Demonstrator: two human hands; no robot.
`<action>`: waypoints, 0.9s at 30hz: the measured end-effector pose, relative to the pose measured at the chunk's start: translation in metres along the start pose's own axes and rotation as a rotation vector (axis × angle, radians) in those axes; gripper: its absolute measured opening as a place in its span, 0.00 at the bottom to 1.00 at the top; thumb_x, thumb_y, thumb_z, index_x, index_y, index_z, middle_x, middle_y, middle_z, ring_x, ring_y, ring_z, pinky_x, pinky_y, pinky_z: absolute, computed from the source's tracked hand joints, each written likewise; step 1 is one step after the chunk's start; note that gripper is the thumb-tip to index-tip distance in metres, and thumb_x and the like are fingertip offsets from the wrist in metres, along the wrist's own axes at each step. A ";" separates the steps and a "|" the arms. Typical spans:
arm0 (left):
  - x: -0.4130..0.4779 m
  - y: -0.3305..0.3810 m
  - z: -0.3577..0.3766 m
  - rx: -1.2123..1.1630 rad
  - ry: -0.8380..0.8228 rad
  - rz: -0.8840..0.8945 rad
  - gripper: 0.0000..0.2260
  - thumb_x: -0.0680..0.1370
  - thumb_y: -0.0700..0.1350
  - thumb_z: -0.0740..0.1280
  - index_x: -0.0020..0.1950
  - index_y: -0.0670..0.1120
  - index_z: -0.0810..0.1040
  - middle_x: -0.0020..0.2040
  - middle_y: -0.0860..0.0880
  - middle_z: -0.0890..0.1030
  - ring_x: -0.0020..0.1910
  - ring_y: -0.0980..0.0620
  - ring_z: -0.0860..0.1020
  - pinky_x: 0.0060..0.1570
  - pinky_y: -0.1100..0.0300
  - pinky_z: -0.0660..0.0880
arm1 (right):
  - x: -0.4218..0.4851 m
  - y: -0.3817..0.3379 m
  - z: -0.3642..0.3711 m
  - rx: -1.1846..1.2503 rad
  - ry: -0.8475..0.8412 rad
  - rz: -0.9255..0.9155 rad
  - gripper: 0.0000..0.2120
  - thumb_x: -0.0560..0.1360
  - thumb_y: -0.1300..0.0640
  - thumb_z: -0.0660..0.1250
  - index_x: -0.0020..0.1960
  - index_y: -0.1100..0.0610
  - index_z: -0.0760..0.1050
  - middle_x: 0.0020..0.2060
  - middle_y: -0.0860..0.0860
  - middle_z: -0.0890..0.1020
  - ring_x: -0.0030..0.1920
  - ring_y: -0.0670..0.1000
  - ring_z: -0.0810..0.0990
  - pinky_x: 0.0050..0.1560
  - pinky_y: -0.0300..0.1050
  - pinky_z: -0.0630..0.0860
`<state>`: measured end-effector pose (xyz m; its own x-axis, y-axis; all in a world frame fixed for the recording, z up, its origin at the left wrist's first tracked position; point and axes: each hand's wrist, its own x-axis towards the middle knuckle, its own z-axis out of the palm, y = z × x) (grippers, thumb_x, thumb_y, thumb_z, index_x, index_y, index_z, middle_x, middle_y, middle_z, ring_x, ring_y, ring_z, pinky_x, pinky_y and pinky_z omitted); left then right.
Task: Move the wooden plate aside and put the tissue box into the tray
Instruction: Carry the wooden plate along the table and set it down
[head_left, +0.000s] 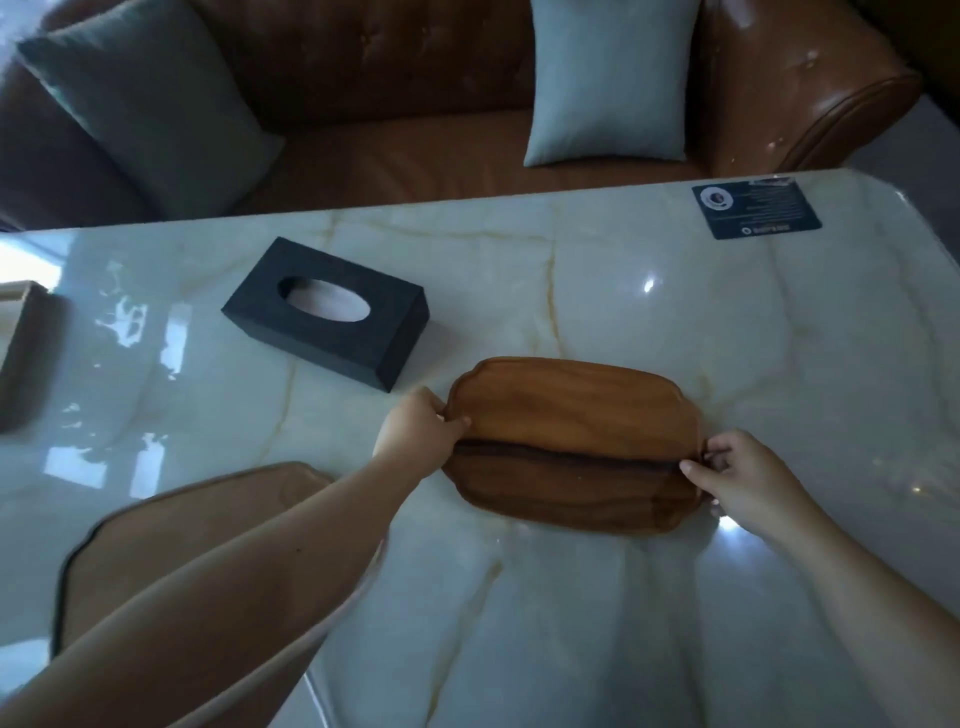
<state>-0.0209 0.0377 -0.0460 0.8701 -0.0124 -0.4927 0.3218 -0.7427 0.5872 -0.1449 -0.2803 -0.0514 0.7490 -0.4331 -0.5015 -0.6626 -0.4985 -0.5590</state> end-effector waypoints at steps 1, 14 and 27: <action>-0.003 -0.009 -0.006 -0.015 0.011 -0.010 0.10 0.73 0.51 0.71 0.42 0.49 0.72 0.39 0.48 0.79 0.38 0.47 0.80 0.39 0.53 0.77 | -0.006 -0.006 0.003 0.015 -0.017 -0.009 0.11 0.73 0.58 0.71 0.51 0.61 0.72 0.37 0.59 0.79 0.32 0.57 0.78 0.32 0.49 0.76; -0.045 -0.134 -0.127 -0.052 0.188 -0.094 0.12 0.73 0.50 0.73 0.48 0.44 0.76 0.34 0.55 0.75 0.34 0.61 0.71 0.31 0.62 0.66 | -0.054 -0.117 0.101 0.026 -0.221 -0.208 0.11 0.73 0.60 0.72 0.43 0.51 0.69 0.43 0.57 0.79 0.35 0.57 0.80 0.33 0.49 0.77; -0.097 -0.276 -0.208 -0.262 0.369 -0.317 0.13 0.67 0.49 0.78 0.41 0.46 0.76 0.38 0.45 0.80 0.38 0.43 0.80 0.43 0.48 0.79 | -0.097 -0.204 0.219 -0.148 -0.387 -0.381 0.12 0.73 0.57 0.72 0.47 0.57 0.70 0.42 0.62 0.80 0.32 0.57 0.82 0.28 0.47 0.78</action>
<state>-0.1168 0.3828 -0.0262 0.7732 0.4554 -0.4413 0.6307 -0.4798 0.6099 -0.0840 0.0286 -0.0332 0.8591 0.0913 -0.5037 -0.3168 -0.6781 -0.6632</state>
